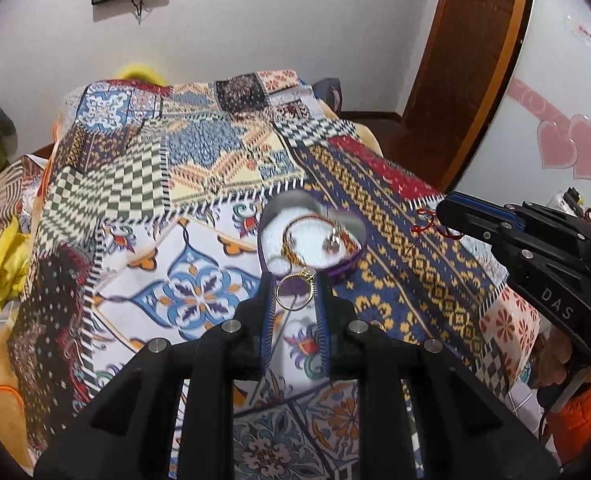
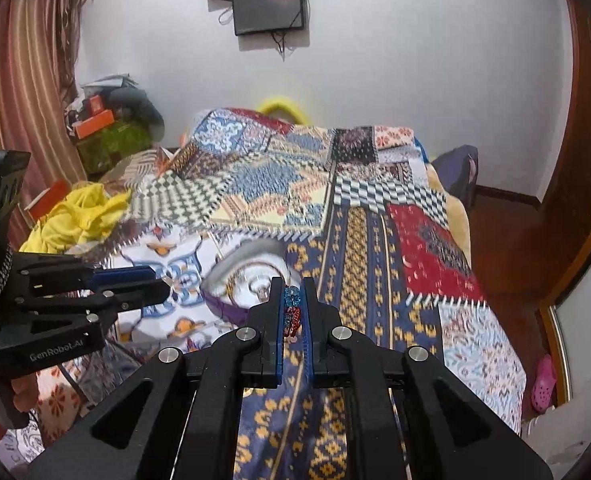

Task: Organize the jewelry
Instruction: 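Drop the ring into the tin with left tool while right tool lowers the keychain inside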

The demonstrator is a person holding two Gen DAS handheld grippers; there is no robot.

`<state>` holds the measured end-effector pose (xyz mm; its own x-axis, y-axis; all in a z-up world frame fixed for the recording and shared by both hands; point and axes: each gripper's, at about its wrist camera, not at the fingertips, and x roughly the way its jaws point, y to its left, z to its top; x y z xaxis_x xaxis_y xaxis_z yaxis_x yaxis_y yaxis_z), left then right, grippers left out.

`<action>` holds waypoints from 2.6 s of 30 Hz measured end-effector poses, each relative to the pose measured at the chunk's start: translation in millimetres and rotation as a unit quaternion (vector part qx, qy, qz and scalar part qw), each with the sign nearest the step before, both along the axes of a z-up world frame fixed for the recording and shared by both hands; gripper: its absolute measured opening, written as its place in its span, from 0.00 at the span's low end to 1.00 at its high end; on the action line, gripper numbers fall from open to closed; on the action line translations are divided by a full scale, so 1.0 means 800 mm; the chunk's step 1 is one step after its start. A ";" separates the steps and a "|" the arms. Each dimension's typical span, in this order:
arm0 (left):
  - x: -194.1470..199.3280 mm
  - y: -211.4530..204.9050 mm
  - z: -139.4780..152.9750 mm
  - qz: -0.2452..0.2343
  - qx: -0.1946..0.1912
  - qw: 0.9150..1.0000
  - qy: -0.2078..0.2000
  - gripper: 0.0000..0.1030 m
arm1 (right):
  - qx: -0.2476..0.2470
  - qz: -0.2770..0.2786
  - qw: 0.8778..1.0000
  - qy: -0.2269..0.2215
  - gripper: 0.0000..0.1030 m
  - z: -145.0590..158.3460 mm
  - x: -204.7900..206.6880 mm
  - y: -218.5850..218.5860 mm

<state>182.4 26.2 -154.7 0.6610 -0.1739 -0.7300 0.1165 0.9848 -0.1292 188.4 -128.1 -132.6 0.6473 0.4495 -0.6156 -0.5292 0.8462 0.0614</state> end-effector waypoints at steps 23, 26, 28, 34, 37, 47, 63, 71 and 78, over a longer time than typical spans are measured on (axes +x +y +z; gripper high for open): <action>0.062 0.011 -0.007 0.003 -0.013 1.000 0.004 0.18 | 0.020 0.039 0.999 0.021 0.06 0.007 0.064 0.051; 0.071 0.012 -0.015 0.001 -0.019 1.000 0.014 0.18 | 0.018 0.048 0.998 0.037 0.06 -0.003 0.074 0.055; 0.076 0.010 -0.021 -0.003 -0.021 1.000 0.020 0.18 | 0.014 0.052 0.997 0.047 0.06 -0.010 0.078 0.059; 0.085 0.003 -0.035 -0.019 -0.015 0.999 0.034 0.18 | 0.000 0.062 0.995 0.082 0.06 -0.030 0.091 0.065; 0.088 0.001 -0.040 -0.021 -0.013 0.999 0.039 0.18 | 0.001 0.068 0.992 0.104 0.07 -0.040 0.099 0.065; 0.090 0.002 -0.044 -0.023 -0.016 0.999 0.043 0.18 | -0.009 0.074 0.989 0.126 0.07 -0.049 0.104 0.066; 0.075 0.007 -0.026 -0.021 -0.014 0.999 0.044 0.21 | -0.020 0.057 0.993 0.102 0.25 -0.028 0.090 0.057; 0.053 0.012 0.006 -0.013 -0.008 1.000 0.017 0.28 | -0.021 0.037 0.997 0.062 0.32 -0.002 0.066 0.044; 0.025 0.012 0.032 -0.009 0.002 1.000 -0.010 0.38 | -0.022 0.024 0.999 0.043 0.32 0.006 0.039 0.029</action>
<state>202.4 35.4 -128.7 0.6714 -0.1832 -0.7181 0.1372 0.9829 -0.1225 219.5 -105.0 -127.6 0.5701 0.4494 -0.6878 -0.5630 0.8234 0.0713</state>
